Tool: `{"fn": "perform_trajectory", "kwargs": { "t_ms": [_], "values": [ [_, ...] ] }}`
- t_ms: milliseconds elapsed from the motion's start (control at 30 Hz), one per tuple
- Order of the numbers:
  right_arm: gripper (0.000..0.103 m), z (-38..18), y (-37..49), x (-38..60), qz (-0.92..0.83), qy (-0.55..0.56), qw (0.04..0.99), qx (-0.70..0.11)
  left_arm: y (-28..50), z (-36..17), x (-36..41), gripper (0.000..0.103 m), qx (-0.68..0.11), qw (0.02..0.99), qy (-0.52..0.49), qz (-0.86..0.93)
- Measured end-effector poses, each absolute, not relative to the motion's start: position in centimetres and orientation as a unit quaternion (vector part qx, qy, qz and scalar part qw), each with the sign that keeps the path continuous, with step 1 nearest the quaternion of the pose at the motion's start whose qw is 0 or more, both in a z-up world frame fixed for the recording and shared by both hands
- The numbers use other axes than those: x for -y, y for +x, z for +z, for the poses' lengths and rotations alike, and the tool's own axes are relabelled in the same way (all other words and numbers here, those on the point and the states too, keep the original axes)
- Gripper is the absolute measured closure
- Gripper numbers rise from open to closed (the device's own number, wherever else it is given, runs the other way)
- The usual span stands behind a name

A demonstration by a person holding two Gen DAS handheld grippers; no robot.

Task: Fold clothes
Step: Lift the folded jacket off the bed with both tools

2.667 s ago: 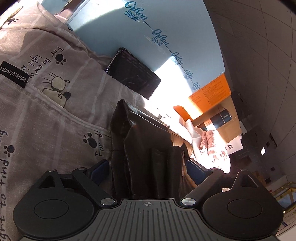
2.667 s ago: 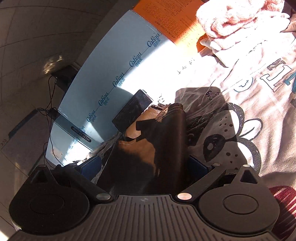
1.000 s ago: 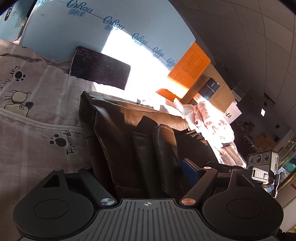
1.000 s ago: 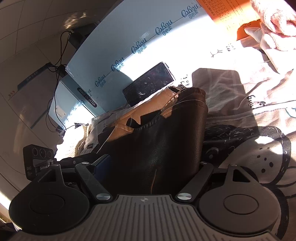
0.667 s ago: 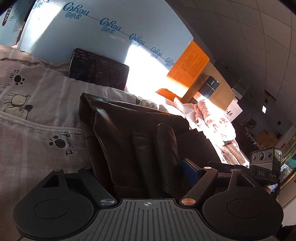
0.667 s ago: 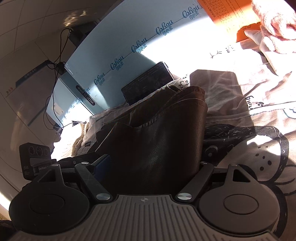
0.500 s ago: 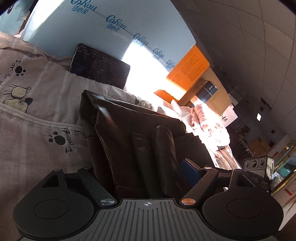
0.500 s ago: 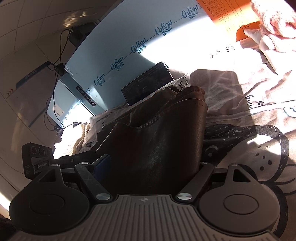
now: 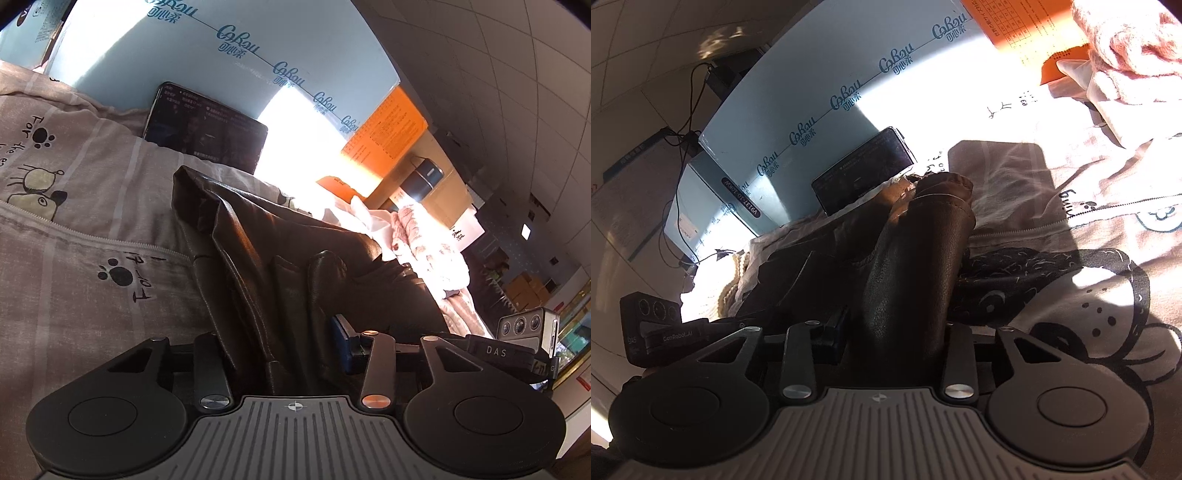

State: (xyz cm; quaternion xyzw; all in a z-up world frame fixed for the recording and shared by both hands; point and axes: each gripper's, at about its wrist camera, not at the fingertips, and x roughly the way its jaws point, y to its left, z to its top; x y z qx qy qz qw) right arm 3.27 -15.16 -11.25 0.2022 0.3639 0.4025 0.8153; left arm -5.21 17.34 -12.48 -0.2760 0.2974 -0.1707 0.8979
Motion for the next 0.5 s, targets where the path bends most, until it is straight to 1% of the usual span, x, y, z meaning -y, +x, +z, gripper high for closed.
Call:
{"fn": "perform_trajectory", "kwargs": {
  "t_ms": [33,100,200,367,500],
  "values": [
    [0.081,-11.2,3.3,15.4,0.399,0.211,0.816,-0.362,-5.3,-12.3,-17.2,0.067,-0.295,0.900,-0.274,-0.168],
    [0.086,-11.0,3.3,15.7,0.396,0.231,0.812,-0.361,-5.4,-11.8,-16.8,0.075,-0.288,0.904,-0.267,-0.166],
    [0.088,-10.7,3.2,16.4,0.396,0.258,0.807,-0.354,-5.6,-10.6,-16.1,0.080,-0.274,0.910,-0.262,-0.166],
    [0.089,-9.1,2.5,18.2,0.397,0.287,0.811,-0.320,-5.9,-8.4,-13.7,0.082,-0.249,0.918,-0.252,-0.175],
    [0.089,-7.4,1.5,19.6,0.396,0.275,0.827,-0.289,-6.1,-7.4,-11.4,0.082,-0.232,0.922,-0.251,-0.181]
  ]
}}
